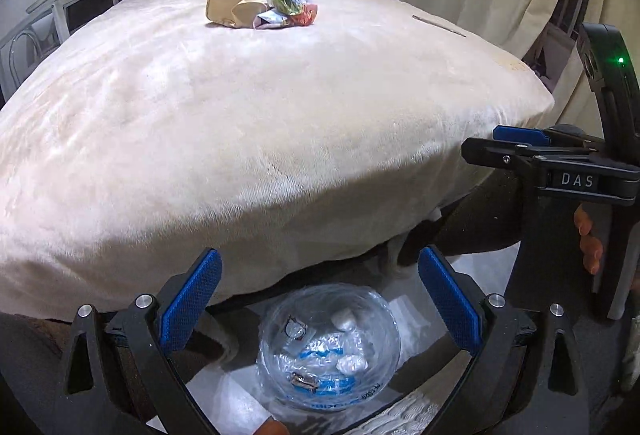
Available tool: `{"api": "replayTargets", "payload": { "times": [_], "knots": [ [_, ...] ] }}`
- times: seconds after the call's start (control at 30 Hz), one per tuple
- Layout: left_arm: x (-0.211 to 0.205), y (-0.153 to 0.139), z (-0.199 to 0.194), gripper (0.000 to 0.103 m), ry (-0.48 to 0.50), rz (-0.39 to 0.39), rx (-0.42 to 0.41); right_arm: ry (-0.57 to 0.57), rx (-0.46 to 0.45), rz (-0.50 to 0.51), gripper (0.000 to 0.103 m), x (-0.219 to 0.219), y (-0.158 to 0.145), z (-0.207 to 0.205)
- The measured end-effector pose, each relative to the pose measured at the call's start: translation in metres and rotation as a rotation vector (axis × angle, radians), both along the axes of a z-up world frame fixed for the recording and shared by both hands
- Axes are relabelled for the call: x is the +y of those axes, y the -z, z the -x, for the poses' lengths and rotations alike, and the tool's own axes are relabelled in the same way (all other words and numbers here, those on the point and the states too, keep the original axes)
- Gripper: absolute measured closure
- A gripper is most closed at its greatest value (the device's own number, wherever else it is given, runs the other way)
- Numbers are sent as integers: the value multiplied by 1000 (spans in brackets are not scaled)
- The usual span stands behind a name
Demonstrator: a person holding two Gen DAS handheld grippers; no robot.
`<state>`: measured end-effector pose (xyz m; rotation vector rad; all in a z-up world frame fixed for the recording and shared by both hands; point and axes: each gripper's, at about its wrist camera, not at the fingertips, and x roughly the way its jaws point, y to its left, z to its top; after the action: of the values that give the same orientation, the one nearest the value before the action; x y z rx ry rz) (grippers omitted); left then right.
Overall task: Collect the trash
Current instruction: 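Raise both tools back above the bed toward the remaining trash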
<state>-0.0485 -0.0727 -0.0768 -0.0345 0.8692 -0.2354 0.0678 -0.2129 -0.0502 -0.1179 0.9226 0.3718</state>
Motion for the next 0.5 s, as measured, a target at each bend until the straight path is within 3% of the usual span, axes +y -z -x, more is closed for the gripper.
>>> {"api": "replayTargets", "payload": {
  "times": [0.5],
  "knots": [
    [54, -25, -80, 6, -42, -3, -92, -105, -83, -85, 24, 20, -22, -87]
  ]
}}
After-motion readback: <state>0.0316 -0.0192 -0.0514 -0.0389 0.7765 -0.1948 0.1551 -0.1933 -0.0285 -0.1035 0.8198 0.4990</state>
